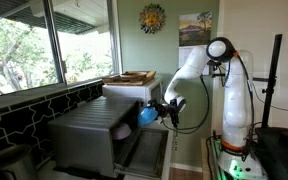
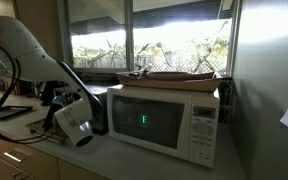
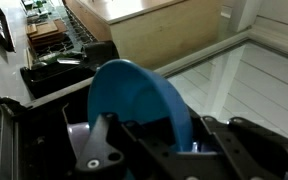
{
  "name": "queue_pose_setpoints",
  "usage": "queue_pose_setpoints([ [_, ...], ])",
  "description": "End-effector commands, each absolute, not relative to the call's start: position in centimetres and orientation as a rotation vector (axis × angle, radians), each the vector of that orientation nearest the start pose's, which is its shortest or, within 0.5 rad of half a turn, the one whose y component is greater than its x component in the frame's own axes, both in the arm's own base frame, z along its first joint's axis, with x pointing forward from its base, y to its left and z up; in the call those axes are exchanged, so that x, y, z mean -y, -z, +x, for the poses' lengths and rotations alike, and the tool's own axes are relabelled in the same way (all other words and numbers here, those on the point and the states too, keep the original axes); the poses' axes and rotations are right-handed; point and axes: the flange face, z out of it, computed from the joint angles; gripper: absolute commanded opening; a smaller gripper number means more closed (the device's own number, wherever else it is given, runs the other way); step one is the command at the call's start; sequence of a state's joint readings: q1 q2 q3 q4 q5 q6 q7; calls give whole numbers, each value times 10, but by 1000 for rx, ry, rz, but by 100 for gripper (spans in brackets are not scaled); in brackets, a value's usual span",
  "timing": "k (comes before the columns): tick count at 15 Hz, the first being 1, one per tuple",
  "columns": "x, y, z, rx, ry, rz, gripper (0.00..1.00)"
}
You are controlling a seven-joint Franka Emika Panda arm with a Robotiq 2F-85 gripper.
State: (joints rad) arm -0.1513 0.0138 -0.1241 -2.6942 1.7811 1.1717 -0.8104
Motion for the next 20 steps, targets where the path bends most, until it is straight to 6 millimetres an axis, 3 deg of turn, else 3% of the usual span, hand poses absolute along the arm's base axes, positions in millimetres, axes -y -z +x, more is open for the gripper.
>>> queue_pose_setpoints([
  [1,-35,-292,392,-274,71,-1042,0],
  [13,-45,-269,428,-247,342,-979,0],
  [20,-48,-271,437,-284,397,-969,0],
])
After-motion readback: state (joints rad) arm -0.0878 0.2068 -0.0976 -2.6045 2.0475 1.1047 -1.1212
